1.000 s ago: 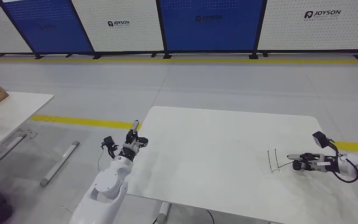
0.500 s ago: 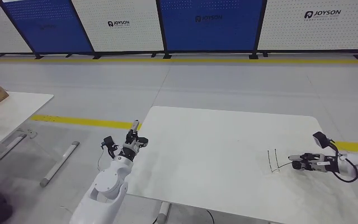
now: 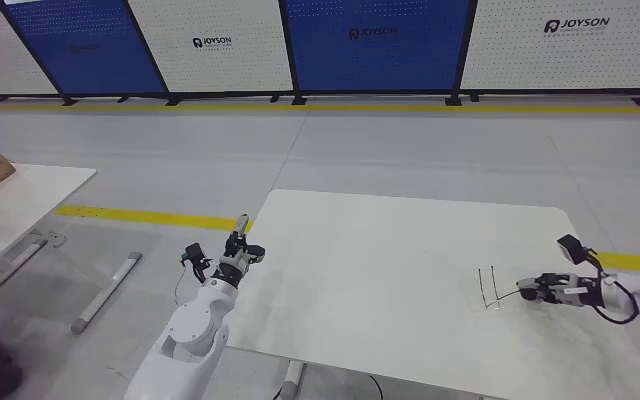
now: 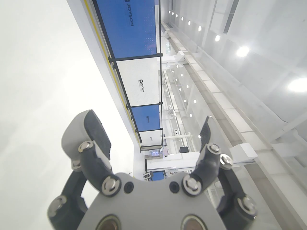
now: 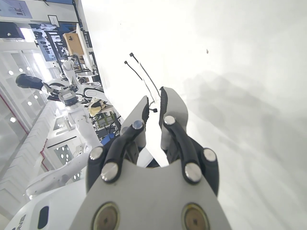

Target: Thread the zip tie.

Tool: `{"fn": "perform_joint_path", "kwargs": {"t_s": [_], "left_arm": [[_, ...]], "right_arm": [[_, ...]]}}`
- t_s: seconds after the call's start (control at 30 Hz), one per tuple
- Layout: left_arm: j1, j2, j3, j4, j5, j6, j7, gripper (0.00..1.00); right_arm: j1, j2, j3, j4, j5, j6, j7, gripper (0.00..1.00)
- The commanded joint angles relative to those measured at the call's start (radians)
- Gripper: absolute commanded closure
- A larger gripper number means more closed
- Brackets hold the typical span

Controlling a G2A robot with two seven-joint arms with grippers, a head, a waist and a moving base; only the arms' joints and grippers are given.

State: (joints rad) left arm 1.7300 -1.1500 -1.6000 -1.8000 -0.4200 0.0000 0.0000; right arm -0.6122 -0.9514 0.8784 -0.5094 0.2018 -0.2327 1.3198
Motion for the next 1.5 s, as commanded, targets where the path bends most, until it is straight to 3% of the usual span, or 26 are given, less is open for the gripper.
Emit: {"fn": "perform_joint_path", "kwargs": {"t_s": [0.0, 0.1, 0.27, 0.5, 0.73, 0.9, 1.1, 1.47], "left_arm": [[0.000, 0.000, 0.000, 0.000, 0.000, 0.000, 0.000, 0.00], [0.000, 0.000, 0.000, 0.000, 0.000, 0.000, 0.000, 0.00], [0.000, 0.000, 0.000, 0.000, 0.000, 0.000, 0.000, 0.00], [0.000, 0.000, 0.000, 0.000, 0.000, 0.000, 0.000, 0.00], [0.000, 0.000, 0.000, 0.000, 0.000, 0.000, 0.000, 0.00], [0.000, 0.000, 0.000, 0.000, 0.000, 0.000, 0.000, 0.00], [0.000, 0.000, 0.000, 0.000, 0.000, 0.000, 0.000, 0.00], [0.000, 0.000, 0.000, 0.000, 0.000, 0.000, 0.000, 0.00]], "right_arm": [[0.001, -0.002, 0.000, 0.001, -0.001, 0.000, 0.001, 0.88], [0.002, -0.005, 0.001, 0.003, -0.004, -0.003, 0.005, 0.89], [0.004, -0.007, 0.005, 0.009, -0.007, -0.011, 0.009, 1.00], [0.002, -0.006, 0.019, 0.017, 0.007, -0.042, 0.030, 1.00], [-0.007, 0.004, 0.067, 0.030, 0.087, -0.107, 0.070, 1.00], [-0.070, 0.028, 0.136, -0.065, 0.222, -0.107, 0.070, 1.00], [-0.226, 0.082, 0.260, -0.265, 0.467, -0.107, 0.070, 1.00], [-0.226, 0.082, 0.260, -0.265, 0.467, -0.107, 0.070, 1.00]]}}
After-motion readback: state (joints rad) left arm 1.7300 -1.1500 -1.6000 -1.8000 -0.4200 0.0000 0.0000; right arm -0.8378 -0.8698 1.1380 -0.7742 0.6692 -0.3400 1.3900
